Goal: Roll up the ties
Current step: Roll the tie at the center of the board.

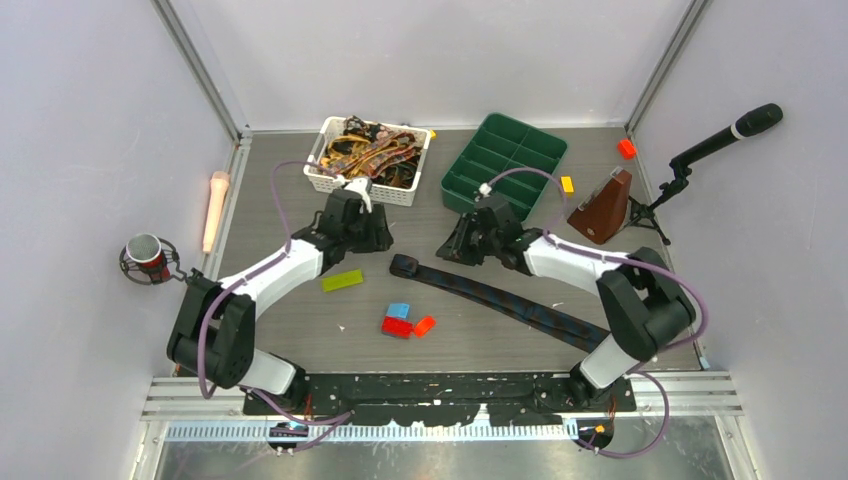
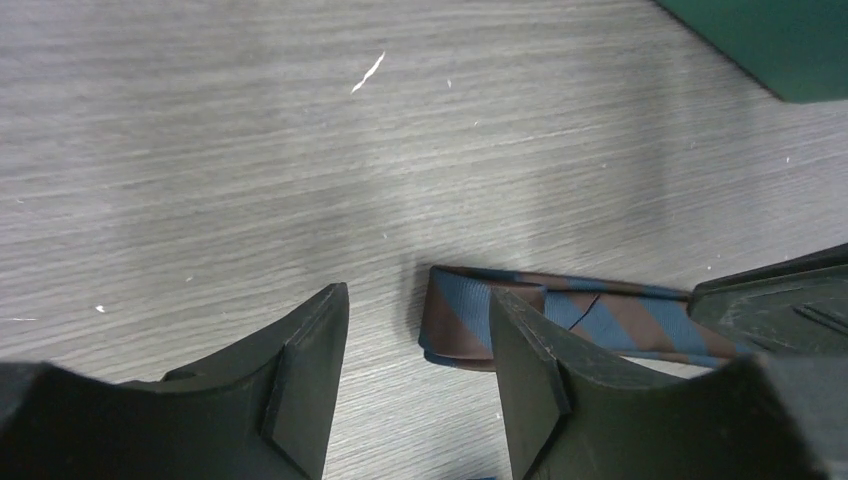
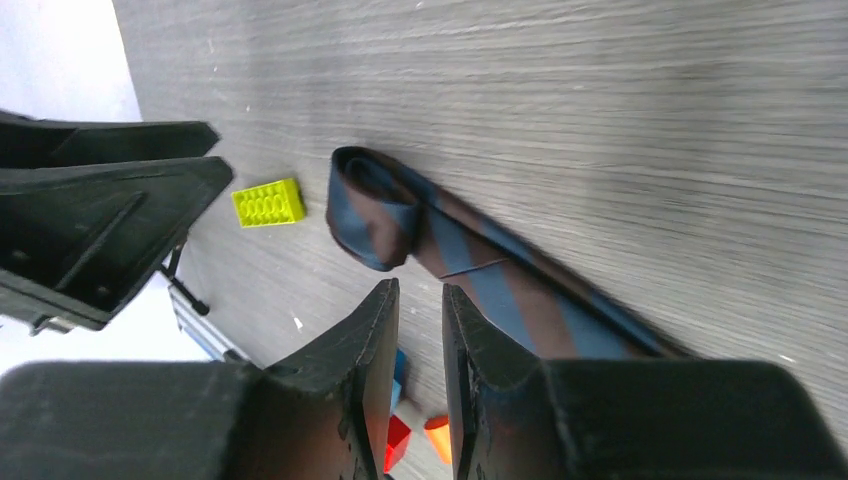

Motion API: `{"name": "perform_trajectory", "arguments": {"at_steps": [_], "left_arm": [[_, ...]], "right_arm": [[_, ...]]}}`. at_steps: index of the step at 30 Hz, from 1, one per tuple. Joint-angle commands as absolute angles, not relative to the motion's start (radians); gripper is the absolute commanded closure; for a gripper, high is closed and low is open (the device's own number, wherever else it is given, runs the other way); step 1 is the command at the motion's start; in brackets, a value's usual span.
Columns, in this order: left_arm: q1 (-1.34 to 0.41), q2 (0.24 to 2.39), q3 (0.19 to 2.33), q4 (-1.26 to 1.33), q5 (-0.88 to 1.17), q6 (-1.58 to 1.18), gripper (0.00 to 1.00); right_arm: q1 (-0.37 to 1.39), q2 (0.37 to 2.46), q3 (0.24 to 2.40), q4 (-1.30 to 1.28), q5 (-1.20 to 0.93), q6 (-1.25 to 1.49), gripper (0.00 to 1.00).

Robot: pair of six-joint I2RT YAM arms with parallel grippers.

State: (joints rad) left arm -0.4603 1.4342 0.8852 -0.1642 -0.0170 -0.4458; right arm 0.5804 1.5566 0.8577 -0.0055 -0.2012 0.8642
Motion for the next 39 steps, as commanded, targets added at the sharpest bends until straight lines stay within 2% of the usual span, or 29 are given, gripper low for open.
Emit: {"name": "perform_trajectory", "arguments": {"at_steps": [1,10,31,39], "left_arm": [[-0.39,1.431,0.807,0.019,0.209,-0.537,0.44],[-0.382,1.502,0.726,0.183,0.283,-0.544,0.45],[-0.375,1.539,0.698,0.187,0.302,-0.511,0.45],[-0.375,1.563,0.683,0.221,0.348,-0.518,0.37]], "right_arm": [[0.623,1.626,0.954,0.089,-0.311,0.912,0.71],[0.653,1.773,1.021,0.105,-0.395,0.933,0.71],[0.665,1.891,1.074,0.045,-0.369,0.945,0.83],[0.666,1.888,1.086,-0.049,-0.32,0.921,0.85]]}}
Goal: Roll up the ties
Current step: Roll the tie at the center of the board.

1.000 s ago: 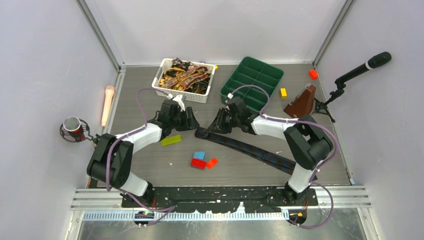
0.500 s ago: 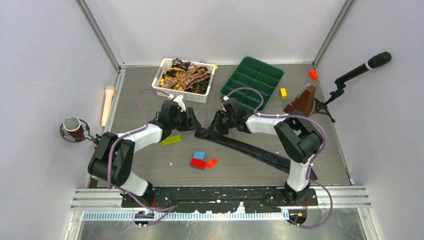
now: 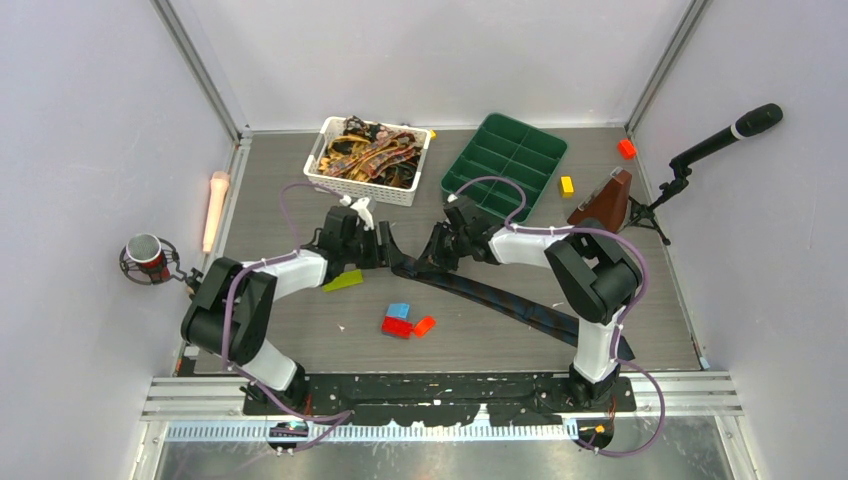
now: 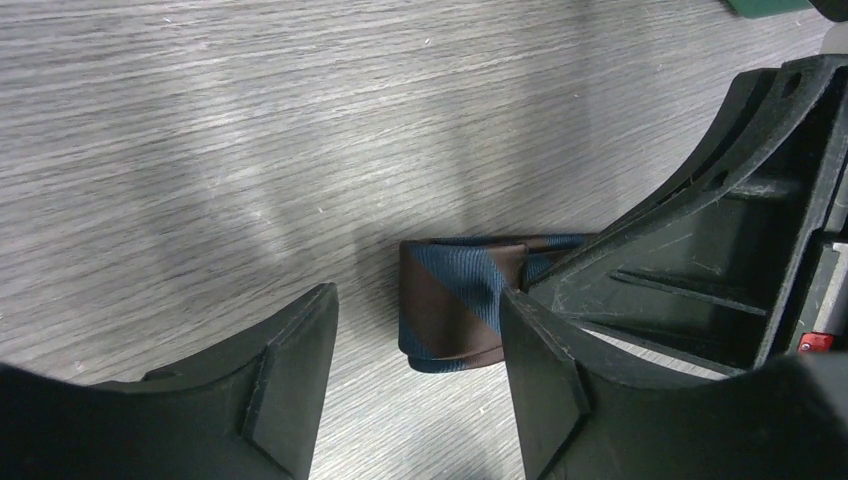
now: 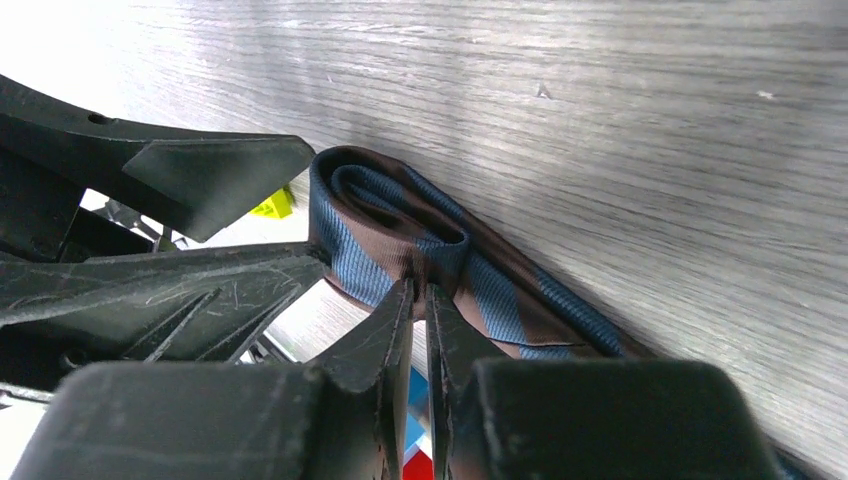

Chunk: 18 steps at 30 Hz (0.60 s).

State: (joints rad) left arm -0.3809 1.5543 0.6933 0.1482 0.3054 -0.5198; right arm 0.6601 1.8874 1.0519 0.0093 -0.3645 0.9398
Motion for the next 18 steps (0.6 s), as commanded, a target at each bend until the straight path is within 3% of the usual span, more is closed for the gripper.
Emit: {"name": "perform_trajectory", "arguments": {"at_steps": [1,9,18], "left_arm": [[-0.375,1.566,0.683,0.226,0.355,-0.518,0.36],[-0.375,1.587,0.693,0.229,0.406,-0.518,0.35],[-0.376,1.602,0.682,0.239,0.486,-0.531,0.41]], "right_arm": [[0.666,1.887,1.087,-0.058,-0.318,0.92,0.85],[0.666,1.885,1.084,-0.072,-0.313,0.918,0.86],[0.666,1.885,1.082,-0.065,-0.319,0.919,0.86]]}}
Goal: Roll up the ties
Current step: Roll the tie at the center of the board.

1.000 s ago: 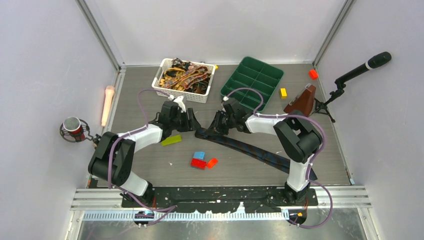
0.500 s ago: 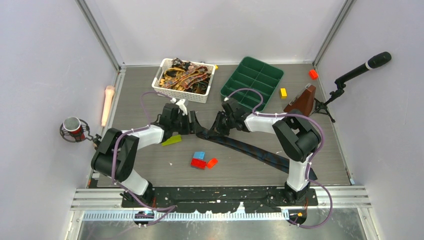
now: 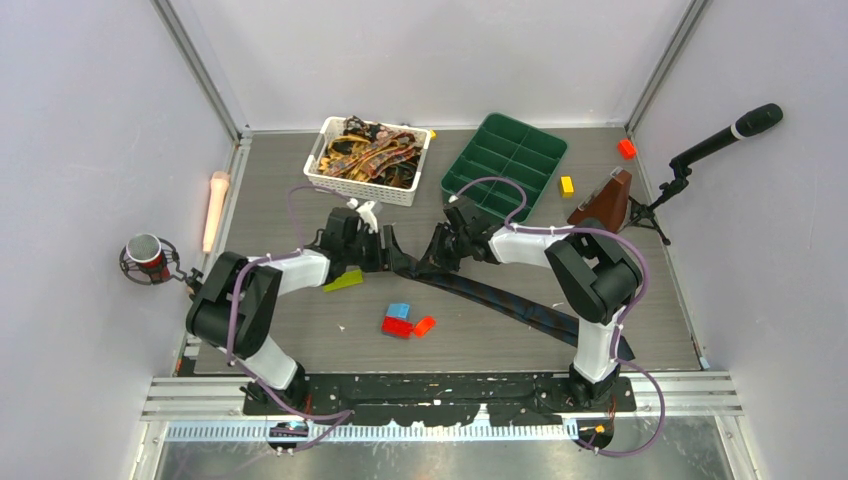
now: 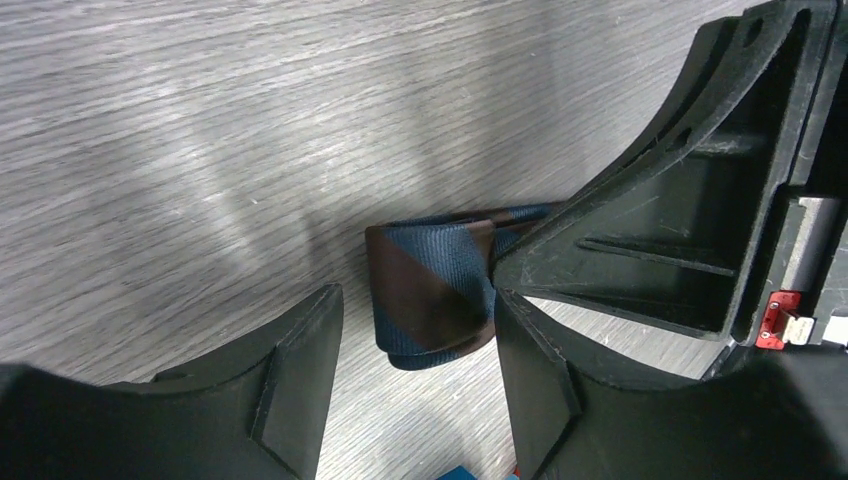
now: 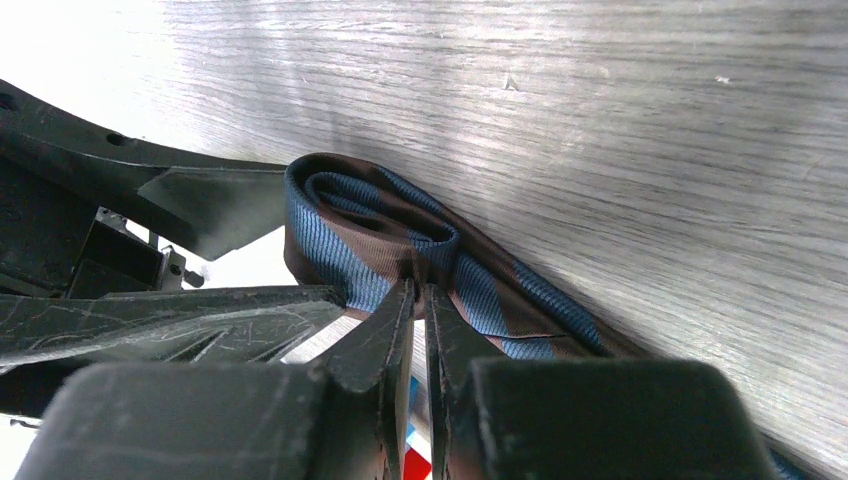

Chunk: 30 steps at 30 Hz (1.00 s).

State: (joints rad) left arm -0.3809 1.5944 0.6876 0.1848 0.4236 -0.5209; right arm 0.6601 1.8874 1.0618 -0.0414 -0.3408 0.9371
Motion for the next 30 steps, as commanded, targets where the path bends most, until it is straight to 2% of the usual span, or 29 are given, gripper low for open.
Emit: {"name": "perform_trajectory", "arguments": {"at_steps": [1,16,24,30], "left_arm": [[-0.376,1.605,0.679,0.244,0.493,-0.535,0.42],[-0.376,1.656,0.695,0.284,0.505,-0.582,0.52],[-0.376,1.653,0.699,0.281,0.486,-0.59,0.42],[-0.376,1.666,0.715,0.267,0.457,-0.596,0.41]], "right_arm": [[0.665,1.885,1.082,-0.065,-0.319,0.918,0.86],[0.667,1.868,1.077,-0.059,-0.319,0.899,0.86],[0.67,1.865,1.084,-0.069,-0.321,0.883,0.85],[0.671,1.863,1.086,-0.073,-0.324,0.88,0.86]]}}
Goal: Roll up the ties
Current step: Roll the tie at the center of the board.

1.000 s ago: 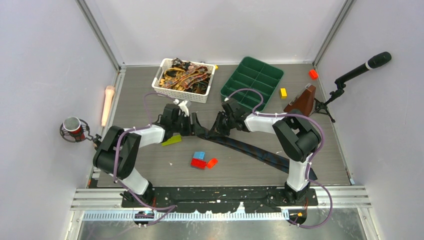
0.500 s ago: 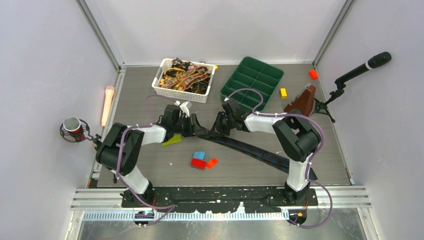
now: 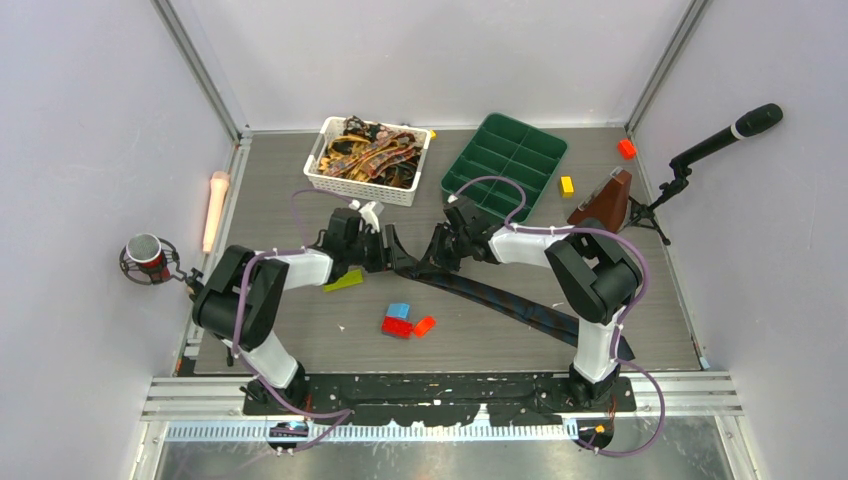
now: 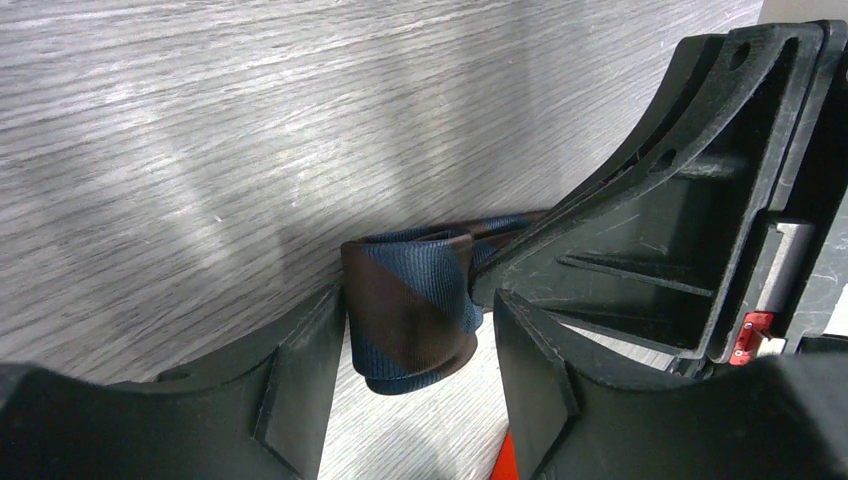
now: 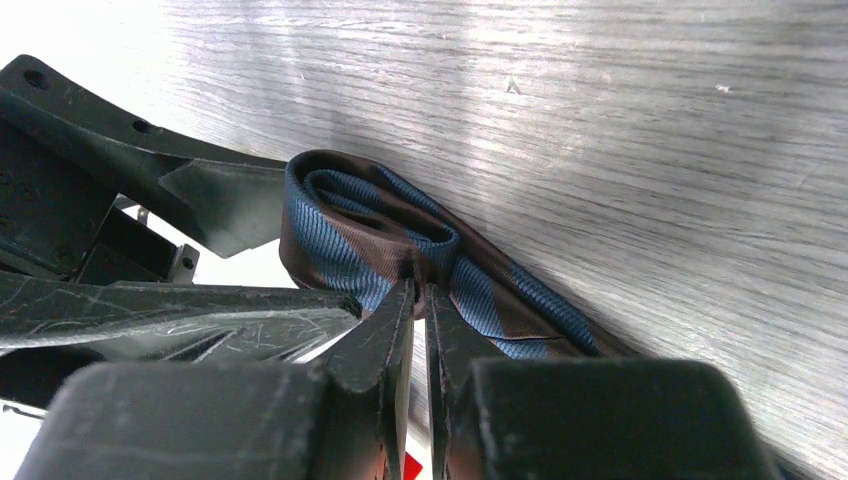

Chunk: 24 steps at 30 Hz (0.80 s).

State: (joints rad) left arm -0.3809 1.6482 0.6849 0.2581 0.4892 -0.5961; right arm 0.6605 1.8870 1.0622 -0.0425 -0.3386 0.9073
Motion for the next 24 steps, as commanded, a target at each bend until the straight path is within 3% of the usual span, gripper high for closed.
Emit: {"name": "perform_trajectory", "arguments": {"at_steps": [1,14,24], "left_arm": [[-0.376,1.669,0.72,0.266,0.456,-0.595,0.41],[-0.379,1.659,0.736,0.217,0.552,-0.516,0.52],[-0.379,1.661,0.746,0.196,0.535,-0.507,0.63]], "right_arm": [[0.672,1.862,1.086,-0.074,-0.324,0.879,0.86],[0.672,1.859,1.088,-0.075,-0.311,0.877,0.85],[0.672,1.838,1.075,-0.057,-0.304,0.874,0.77]]}}
